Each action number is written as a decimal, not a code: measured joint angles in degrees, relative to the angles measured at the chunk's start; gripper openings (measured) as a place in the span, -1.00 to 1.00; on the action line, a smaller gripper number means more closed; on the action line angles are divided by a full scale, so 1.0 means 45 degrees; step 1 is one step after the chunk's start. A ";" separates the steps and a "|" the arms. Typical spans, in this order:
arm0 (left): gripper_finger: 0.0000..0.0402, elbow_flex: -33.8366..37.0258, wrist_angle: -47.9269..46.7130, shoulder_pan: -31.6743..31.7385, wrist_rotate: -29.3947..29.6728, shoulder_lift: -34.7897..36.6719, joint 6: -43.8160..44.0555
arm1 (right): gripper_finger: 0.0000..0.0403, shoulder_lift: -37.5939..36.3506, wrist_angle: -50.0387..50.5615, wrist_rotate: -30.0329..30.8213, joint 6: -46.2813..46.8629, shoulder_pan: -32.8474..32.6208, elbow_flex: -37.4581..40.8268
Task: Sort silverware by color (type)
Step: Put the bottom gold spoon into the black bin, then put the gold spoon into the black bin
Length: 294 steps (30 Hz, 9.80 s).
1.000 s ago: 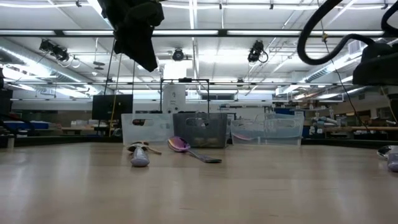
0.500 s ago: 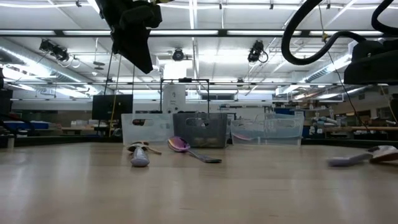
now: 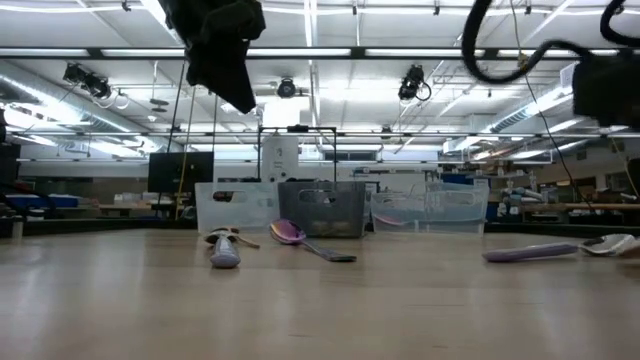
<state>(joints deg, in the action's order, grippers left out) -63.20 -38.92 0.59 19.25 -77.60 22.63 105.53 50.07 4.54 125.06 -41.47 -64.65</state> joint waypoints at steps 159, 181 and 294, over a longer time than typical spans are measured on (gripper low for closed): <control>-0.86 -0.0005 1.0943 0.6012 -0.7266 -0.4471 -0.0168 | -0.14 -0.5779 -1.1382 0.9762 -2.2012 0.6951 -0.0041; -0.85 -0.0024 0.8415 0.6813 -0.7354 -0.6343 -0.0172 | -0.14 -0.5773 -1.0922 0.8679 -2.2079 0.8624 -0.0041; -0.35 -0.2224 -0.1707 0.2792 -0.3380 -0.4750 0.2798 | -0.22 -0.5779 -1.0639 0.8418 -2.0828 0.6028 -0.0041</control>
<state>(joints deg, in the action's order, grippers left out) -73.21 -46.60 13.15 4.03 -98.98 35.21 79.53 2.20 42.41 31.33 -14.35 -64.84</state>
